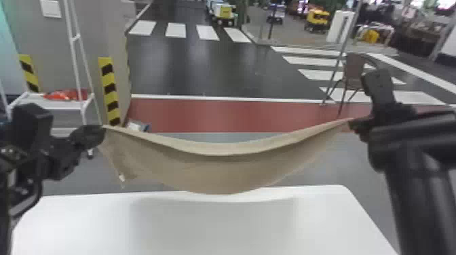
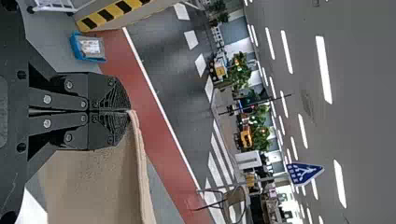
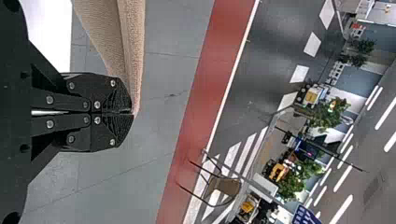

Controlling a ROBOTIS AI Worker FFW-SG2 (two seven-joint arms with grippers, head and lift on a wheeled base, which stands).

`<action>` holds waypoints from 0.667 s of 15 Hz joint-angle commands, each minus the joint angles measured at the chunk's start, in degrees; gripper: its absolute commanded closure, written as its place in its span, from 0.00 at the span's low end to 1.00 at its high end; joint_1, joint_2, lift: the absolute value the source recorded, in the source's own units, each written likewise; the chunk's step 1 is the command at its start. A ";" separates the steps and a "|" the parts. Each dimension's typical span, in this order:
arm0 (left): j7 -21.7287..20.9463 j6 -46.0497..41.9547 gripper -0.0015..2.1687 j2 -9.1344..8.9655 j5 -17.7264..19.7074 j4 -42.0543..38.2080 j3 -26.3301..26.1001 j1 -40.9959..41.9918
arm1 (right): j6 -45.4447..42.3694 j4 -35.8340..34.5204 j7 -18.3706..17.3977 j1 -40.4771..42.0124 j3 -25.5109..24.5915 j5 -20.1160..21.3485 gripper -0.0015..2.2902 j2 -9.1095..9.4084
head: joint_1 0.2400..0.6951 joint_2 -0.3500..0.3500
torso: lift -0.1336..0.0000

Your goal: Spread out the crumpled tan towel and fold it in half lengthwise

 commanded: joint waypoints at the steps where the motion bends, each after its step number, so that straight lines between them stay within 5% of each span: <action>1: -1.72 -8.12 0.66 0.25 1.15 -3.26 3.87 9.40 | -0.78 -8.83 0.69 12.17 -2.90 -3.83 0.73 -1.29 | 0.57 0.23 | 1.00; 5: -3.92 -24.11 0.66 0.86 6.24 -4.75 10.64 23.64 | -9.75 -19.64 1.22 33.53 -7.11 -7.78 0.73 -2.35 | 0.86 0.22 | 1.00; 6: -4.97 -28.33 0.66 1.30 6.68 -4.22 11.25 26.37 | -11.86 -21.49 1.30 37.83 -7.73 -8.13 0.73 -2.35 | 1.00 0.22 | 1.00; 10: -7.34 -43.10 0.66 4.12 6.59 -0.36 10.99 35.42 | -25.04 -20.78 3.94 49.35 -8.96 -7.87 0.73 -2.35 | 1.00 0.22 | 1.00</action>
